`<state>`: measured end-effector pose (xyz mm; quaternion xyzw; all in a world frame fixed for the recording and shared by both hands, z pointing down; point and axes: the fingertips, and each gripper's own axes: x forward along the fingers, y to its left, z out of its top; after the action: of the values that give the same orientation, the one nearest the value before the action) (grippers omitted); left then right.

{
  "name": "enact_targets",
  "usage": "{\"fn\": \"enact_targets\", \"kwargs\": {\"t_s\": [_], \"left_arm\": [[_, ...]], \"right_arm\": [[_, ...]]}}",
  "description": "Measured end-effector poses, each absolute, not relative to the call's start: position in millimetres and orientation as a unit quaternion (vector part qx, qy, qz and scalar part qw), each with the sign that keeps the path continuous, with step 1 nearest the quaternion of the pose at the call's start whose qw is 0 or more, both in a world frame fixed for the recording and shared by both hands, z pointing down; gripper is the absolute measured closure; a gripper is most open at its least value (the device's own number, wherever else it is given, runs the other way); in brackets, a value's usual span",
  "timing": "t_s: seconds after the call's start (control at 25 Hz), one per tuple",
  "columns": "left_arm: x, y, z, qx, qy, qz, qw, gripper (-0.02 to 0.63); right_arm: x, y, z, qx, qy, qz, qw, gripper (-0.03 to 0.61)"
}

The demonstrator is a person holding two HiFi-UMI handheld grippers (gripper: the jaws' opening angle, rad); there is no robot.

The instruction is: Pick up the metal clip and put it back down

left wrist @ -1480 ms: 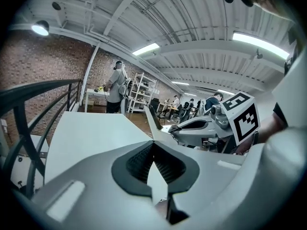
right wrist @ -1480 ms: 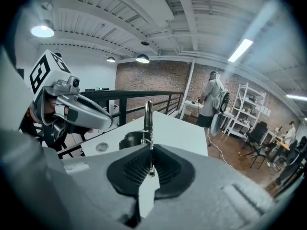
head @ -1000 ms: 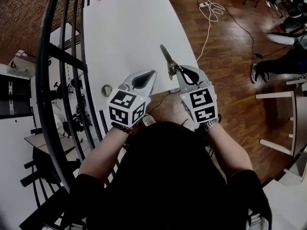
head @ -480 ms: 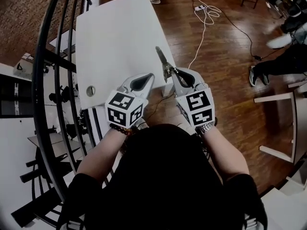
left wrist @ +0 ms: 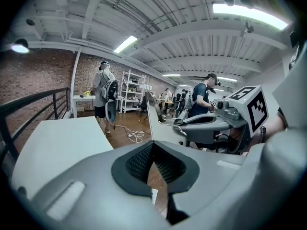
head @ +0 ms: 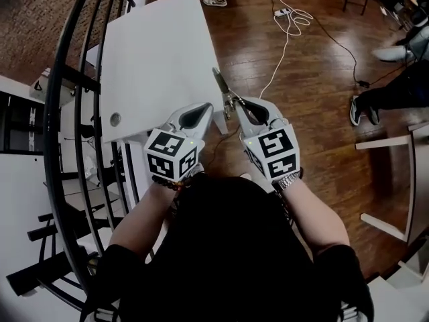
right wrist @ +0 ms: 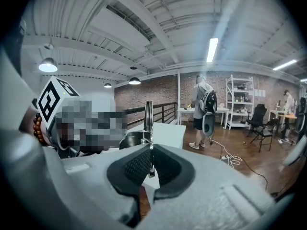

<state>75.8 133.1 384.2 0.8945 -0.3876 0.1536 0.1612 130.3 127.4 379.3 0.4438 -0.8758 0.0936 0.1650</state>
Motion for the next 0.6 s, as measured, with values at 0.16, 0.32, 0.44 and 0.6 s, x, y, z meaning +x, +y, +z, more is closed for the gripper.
{"fn": "enact_targets", "kwargs": {"t_s": [0.16, 0.32, 0.44, 0.6], "left_arm": [[82, 133, 381, 0.891, -0.394, 0.154, 0.162, 0.597], [87, 126, 385, 0.888, -0.4, 0.151, 0.169, 0.597], [92, 116, 389, 0.887, -0.401, 0.148, 0.175, 0.597], [98, 95, 398, 0.885, -0.403, 0.143, 0.186, 0.597]], "right_arm": [[140, 129, 375, 0.44, -0.878, 0.097, 0.158, 0.584], [147, 128, 378, 0.434, -0.881, 0.106, 0.153, 0.584], [154, 122, 377, 0.428, -0.884, 0.119, 0.147, 0.584], [160, 104, 382, 0.422, -0.885, 0.12, 0.155, 0.584]]}}
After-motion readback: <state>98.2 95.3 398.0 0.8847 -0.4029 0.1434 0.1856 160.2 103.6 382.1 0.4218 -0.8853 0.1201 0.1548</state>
